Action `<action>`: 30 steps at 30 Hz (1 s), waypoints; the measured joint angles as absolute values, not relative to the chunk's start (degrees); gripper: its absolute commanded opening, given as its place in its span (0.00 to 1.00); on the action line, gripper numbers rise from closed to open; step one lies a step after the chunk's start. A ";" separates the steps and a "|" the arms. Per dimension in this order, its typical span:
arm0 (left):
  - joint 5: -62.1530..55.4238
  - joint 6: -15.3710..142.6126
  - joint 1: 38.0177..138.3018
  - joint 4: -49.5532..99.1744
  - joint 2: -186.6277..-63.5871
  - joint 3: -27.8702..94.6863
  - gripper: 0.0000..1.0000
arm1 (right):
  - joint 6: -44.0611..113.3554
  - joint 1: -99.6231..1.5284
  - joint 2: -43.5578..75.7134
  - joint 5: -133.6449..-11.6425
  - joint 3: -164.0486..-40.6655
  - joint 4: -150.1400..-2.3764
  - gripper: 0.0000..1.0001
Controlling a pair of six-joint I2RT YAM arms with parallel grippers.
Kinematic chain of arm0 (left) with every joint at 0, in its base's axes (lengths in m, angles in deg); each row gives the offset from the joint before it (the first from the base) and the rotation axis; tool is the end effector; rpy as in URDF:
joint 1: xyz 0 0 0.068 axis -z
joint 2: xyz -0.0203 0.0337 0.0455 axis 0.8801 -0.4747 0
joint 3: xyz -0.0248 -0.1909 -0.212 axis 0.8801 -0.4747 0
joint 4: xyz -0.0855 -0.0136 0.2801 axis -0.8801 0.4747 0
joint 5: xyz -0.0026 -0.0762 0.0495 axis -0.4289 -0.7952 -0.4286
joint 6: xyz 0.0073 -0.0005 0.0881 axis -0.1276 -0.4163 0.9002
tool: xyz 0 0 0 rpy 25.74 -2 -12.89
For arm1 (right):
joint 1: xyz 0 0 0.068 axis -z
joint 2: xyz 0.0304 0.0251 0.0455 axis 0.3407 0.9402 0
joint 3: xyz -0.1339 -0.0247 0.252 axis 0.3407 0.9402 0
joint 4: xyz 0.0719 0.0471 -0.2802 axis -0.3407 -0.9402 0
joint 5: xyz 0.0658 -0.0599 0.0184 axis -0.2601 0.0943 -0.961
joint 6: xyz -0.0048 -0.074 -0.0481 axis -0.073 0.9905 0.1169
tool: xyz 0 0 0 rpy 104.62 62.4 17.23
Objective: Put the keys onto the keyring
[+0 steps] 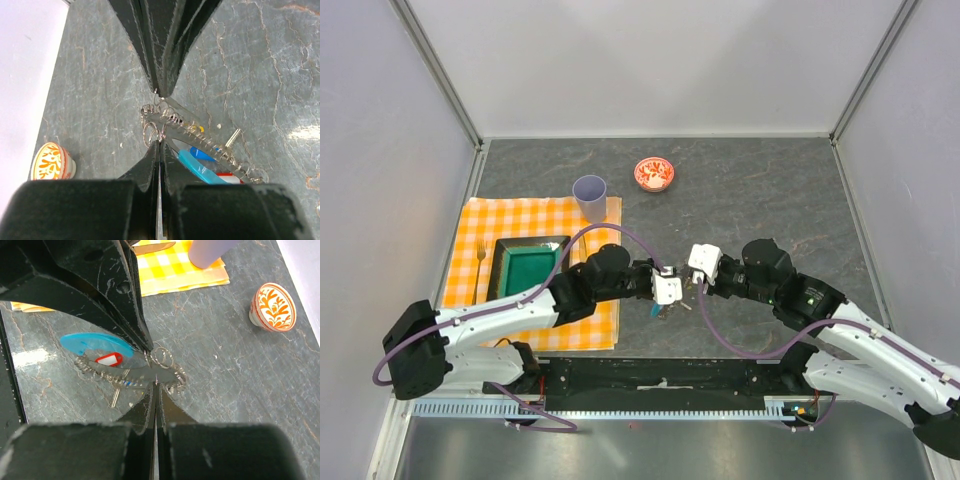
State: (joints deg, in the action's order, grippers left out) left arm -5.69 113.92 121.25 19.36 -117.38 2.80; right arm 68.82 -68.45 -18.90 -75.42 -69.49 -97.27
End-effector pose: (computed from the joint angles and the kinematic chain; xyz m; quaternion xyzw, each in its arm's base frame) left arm 0.1568 -0.2957 0.2538 0.6468 0.4880 -0.1789 0.5581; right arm 0.1522 0.1937 0.2937 -0.5548 0.6321 0.1736 0.5124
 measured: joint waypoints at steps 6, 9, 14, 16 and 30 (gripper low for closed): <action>-5.71 111.56 121.21 16.85 -117.38 0.46 0.02 | 68.82 -68.45 -17.89 -75.53 -69.49 -97.31 0.00; -5.74 110.27 121.03 14.79 -117.34 -0.83 0.02 | 68.82 -68.45 -17.52 -75.64 -69.49 -97.22 0.00; -5.74 108.81 120.88 12.65 -117.21 -2.56 0.02 | 68.79 -68.45 -16.88 -75.90 -69.49 -97.14 0.00; -5.74 108.46 120.88 12.39 -117.21 -2.80 0.02 | 68.77 -68.45 -16.64 -76.12 -69.49 -97.14 0.00; -5.80 107.58 120.55 10.12 -117.14 -3.21 0.02 | 68.73 -68.45 -15.16 -77.14 -68.48 -96.24 0.00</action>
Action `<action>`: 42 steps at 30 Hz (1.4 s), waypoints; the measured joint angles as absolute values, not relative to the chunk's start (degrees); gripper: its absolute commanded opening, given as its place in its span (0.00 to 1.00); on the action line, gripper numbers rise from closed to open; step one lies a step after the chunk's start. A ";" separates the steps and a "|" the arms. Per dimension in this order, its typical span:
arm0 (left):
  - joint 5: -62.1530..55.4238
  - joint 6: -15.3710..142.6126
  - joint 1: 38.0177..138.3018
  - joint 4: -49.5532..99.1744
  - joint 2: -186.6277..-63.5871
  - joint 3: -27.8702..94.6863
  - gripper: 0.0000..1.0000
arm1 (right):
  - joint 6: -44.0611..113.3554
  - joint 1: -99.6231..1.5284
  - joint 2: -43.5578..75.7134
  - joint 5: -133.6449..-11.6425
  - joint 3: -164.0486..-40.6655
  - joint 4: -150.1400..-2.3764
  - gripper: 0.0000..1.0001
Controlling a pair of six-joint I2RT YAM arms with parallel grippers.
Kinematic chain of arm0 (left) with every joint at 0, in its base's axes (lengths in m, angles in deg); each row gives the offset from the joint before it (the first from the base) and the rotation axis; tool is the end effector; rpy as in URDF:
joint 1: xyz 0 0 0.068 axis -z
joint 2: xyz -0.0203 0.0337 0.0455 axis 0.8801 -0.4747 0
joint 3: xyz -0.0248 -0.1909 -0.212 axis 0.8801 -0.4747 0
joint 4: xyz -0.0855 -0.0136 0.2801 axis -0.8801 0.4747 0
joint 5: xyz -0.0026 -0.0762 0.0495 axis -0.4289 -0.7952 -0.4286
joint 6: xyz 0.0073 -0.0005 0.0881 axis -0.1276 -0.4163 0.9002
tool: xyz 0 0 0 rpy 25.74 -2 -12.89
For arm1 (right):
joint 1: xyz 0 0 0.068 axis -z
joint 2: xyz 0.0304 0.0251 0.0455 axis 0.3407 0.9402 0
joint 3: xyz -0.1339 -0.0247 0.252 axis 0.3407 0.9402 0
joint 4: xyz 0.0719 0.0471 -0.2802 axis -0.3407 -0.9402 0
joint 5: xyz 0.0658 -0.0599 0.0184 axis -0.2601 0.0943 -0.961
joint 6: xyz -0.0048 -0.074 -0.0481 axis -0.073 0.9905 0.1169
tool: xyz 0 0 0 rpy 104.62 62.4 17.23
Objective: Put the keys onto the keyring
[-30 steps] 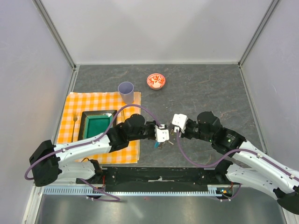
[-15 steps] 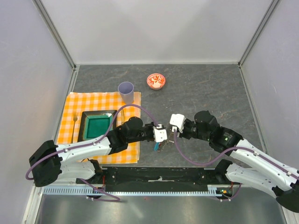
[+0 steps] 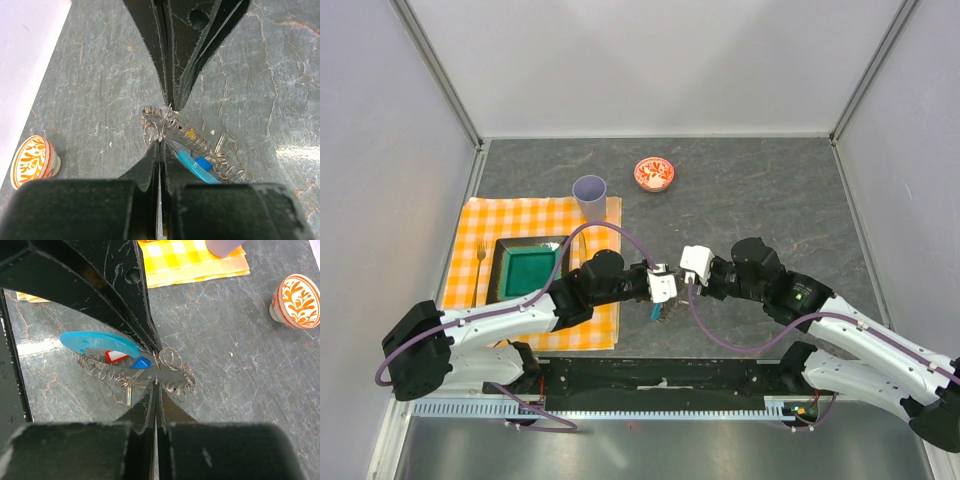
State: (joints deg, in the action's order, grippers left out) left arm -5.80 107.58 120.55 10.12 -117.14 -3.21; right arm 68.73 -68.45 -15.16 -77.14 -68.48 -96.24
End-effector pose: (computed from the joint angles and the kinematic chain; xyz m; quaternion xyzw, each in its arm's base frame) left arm 0.1568 -0.2881 0.2347 0.6047 0.5121 -0.2108 0.5724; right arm 0.1580 0.2037 0.2738 -0.5679 0.6418 0.1829 0.4818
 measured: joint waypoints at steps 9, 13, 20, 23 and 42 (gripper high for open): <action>-6.00 107.54 120.55 9.99 -116.83 -3.23 0.02 | 68.71 -68.45 -14.79 -77.10 -68.37 -95.85 0.00; -6.17 107.54 120.55 9.99 -116.77 -3.25 0.02 | 68.71 -68.45 -14.79 -76.97 -68.35 -95.78 0.00; -6.20 107.52 120.55 9.99 -116.77 -3.25 0.02 | 68.71 -68.45 -14.66 -76.97 -68.33 -95.39 0.00; -6.22 107.52 120.55 9.99 -116.77 -3.25 0.02 | 68.68 -68.45 -14.63 -76.97 -68.33 -95.35 0.00; -6.59 107.43 120.55 9.57 -116.77 -3.25 0.02 | 68.44 -68.45 -14.57 -76.93 -68.28 -94.58 0.00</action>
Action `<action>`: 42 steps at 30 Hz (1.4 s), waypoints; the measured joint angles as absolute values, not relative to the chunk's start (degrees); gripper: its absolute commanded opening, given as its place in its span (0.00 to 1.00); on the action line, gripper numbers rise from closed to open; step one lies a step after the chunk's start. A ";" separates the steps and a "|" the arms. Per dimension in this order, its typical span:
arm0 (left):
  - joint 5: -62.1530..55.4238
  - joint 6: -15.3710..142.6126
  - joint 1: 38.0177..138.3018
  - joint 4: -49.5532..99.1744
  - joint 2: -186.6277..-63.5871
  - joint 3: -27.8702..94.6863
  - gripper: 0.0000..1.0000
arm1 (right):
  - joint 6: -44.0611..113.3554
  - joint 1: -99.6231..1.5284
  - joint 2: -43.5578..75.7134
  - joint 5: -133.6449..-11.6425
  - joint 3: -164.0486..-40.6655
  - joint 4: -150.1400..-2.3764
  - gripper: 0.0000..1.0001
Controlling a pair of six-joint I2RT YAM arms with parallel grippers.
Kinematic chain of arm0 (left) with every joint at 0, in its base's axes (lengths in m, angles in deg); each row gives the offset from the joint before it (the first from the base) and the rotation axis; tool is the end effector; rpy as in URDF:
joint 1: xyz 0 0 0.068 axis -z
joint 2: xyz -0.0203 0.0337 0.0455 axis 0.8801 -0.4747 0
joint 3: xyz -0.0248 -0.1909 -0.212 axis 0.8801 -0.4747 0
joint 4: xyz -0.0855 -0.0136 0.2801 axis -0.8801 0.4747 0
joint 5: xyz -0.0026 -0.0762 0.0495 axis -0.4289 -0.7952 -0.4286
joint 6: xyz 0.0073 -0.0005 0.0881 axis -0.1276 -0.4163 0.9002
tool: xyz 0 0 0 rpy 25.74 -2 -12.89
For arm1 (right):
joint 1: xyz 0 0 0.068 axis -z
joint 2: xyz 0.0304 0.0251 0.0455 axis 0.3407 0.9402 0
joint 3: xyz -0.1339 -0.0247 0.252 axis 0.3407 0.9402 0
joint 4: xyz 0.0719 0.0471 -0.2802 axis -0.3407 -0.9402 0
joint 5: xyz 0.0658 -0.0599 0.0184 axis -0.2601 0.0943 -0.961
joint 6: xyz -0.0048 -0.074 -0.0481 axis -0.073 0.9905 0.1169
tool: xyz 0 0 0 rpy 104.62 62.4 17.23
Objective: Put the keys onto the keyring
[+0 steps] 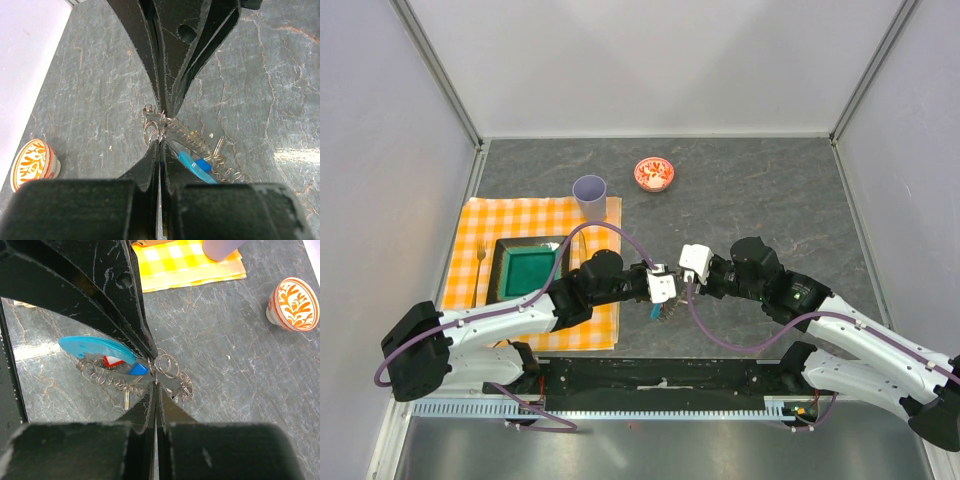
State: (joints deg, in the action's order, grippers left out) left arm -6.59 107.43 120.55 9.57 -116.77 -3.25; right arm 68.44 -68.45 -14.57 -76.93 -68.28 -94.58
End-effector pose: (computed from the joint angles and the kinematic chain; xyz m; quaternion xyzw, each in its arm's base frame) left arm 0.1555 -0.2880 0.2378 0.6037 0.5059 -0.2177 0.5764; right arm 0.1605 0.2062 0.2737 -0.5638 0.6404 0.1834 0.4881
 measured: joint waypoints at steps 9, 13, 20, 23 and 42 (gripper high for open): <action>-5.80 107.14 120.53 9.59 -116.77 -3.25 0.02 | 68.31 -68.45 -14.61 -76.40 -67.85 -94.56 0.00; -5.69 106.93 120.51 9.53 -116.79 -3.25 0.02 | 68.29 -68.45 -14.70 -76.47 -67.85 -94.56 0.00; -5.67 106.88 120.51 9.53 -116.83 -3.25 0.02 | 68.29 -68.45 -14.70 -76.49 -67.85 -94.56 0.00; -5.67 106.86 120.51 9.51 -116.83 -3.25 0.02 | 68.29 -68.45 -14.70 -76.49 -67.85 -94.56 0.00; -5.74 106.49 120.51 9.13 -116.83 -3.25 0.02 | 68.29 -68.45 -14.63 -76.69 -67.85 -94.56 0.00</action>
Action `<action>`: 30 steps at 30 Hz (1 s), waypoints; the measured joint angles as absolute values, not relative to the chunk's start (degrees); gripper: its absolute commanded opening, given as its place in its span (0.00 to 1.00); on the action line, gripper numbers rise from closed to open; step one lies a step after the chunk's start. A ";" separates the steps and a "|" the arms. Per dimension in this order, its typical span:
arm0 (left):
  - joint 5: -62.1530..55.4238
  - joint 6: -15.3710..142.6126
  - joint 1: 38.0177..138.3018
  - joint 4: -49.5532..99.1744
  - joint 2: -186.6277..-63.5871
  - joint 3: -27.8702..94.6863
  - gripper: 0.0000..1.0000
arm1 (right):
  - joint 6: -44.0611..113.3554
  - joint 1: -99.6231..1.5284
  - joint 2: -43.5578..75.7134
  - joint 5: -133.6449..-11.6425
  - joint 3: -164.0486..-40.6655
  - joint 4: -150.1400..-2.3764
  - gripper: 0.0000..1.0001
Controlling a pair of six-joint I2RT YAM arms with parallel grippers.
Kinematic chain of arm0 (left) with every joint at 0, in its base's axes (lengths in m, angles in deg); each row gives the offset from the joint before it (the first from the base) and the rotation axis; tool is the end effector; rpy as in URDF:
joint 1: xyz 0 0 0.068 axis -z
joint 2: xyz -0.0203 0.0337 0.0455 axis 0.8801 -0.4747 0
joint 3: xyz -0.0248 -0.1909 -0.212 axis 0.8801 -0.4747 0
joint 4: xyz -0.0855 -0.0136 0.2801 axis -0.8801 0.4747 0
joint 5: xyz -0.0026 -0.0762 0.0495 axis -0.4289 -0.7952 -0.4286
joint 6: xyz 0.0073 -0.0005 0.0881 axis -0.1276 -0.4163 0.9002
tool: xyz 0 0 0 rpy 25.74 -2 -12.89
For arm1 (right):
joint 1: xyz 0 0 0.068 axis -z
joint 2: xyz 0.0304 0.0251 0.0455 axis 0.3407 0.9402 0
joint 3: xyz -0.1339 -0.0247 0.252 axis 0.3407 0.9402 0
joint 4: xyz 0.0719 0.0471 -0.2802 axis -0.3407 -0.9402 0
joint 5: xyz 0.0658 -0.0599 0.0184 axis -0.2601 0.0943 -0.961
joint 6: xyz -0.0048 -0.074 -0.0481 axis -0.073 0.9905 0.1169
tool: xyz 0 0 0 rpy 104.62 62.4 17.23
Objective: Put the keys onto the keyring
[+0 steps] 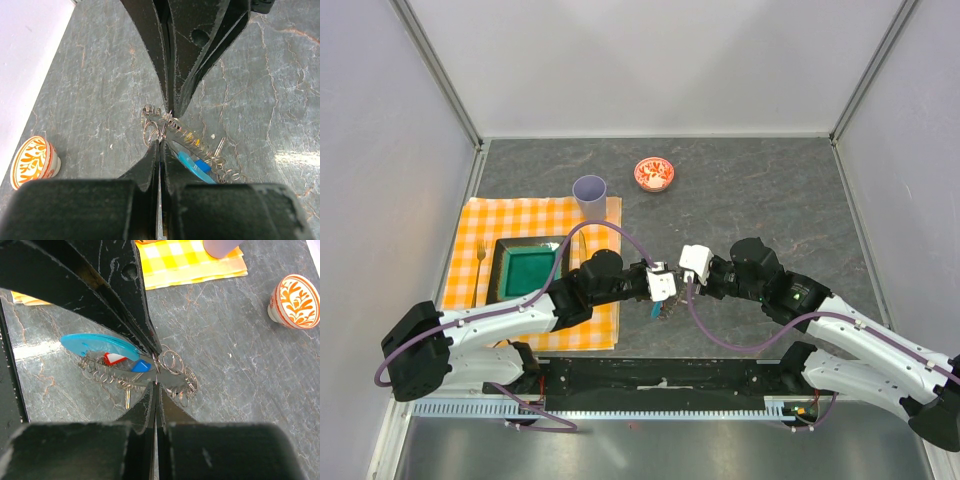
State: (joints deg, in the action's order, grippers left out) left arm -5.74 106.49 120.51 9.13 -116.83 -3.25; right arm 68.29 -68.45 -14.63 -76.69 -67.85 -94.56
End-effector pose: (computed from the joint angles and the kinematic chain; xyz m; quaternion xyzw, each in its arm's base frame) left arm 0.1570 -0.2878 0.2386 0.5953 0.5130 -0.2171 0.5791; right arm 0.1605 0.2056 0.2709 -0.5630 0.6434 0.1820 0.4858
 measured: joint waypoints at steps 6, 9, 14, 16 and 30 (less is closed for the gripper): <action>-5.71 106.49 120.51 9.11 -116.83 -3.25 0.02 | 68.29 -68.45 -14.70 -76.51 -67.85 -94.56 0.00; -5.69 106.49 120.51 9.07 -116.83 -3.25 0.02 | 68.29 -68.45 -14.70 -76.31 -67.85 -94.56 0.00; -5.69 106.47 120.51 9.05 -116.83 -3.25 0.02 | 68.29 -68.45 -14.70 -75.75 -67.82 -94.56 0.00; -5.69 106.47 120.51 9.05 -116.86 -3.25 0.02 | 68.29 -68.45 -14.70 -75.68 -67.82 -94.56 0.00; -5.71 106.47 120.51 8.94 -116.90 -3.25 0.02 | 68.29 -68.45 -14.70 -75.92 -67.82 -94.56 0.00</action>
